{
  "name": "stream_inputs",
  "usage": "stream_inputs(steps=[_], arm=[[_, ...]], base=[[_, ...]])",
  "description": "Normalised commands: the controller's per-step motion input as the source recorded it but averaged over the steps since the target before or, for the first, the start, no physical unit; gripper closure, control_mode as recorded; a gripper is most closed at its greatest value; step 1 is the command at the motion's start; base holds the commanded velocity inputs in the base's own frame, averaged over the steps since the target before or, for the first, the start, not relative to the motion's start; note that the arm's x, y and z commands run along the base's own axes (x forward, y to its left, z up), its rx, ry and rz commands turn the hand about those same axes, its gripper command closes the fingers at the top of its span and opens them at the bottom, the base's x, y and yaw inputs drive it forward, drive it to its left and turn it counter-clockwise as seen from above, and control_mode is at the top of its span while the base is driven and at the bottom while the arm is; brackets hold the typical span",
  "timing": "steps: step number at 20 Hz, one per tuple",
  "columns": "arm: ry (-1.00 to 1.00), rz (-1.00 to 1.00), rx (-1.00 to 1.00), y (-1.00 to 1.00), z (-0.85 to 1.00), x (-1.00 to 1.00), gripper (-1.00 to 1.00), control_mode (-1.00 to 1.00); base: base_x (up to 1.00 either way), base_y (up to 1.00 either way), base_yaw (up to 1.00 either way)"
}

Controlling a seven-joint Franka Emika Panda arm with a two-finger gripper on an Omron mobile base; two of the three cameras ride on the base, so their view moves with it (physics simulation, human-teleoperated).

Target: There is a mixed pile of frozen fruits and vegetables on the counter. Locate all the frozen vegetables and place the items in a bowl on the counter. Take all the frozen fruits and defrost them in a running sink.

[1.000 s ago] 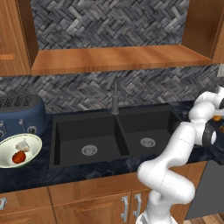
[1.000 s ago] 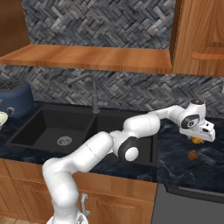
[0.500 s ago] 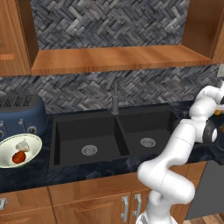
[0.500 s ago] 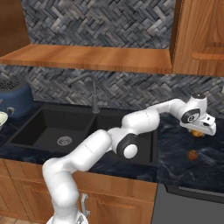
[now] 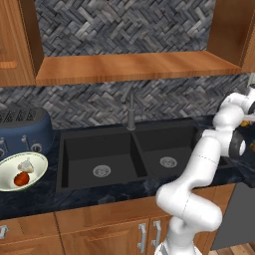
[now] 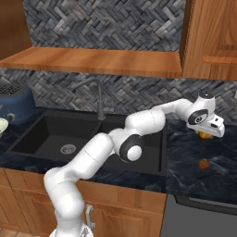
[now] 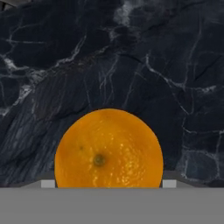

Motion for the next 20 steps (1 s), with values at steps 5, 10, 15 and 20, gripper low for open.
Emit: stream_inputs(steps=[5,10,15,20], arm=[[-0.07,0.0,-0.08,0.32,-0.3,-0.06,1.0,-1.0],[-0.04,0.0,-0.07,0.38,-0.38,-0.13,1.0,-1.0],[-0.05,0.0,-0.03,0.27,0.14,-0.13,1.0,-1.0],[0.0,0.0,-0.02,0.32,0.13,-0.15,1.0,-1.0]], base=[[0.0,0.0,0.0],[0.0,0.0,0.0],[0.0,0.0,0.0],[0.0,0.0,0.0]])
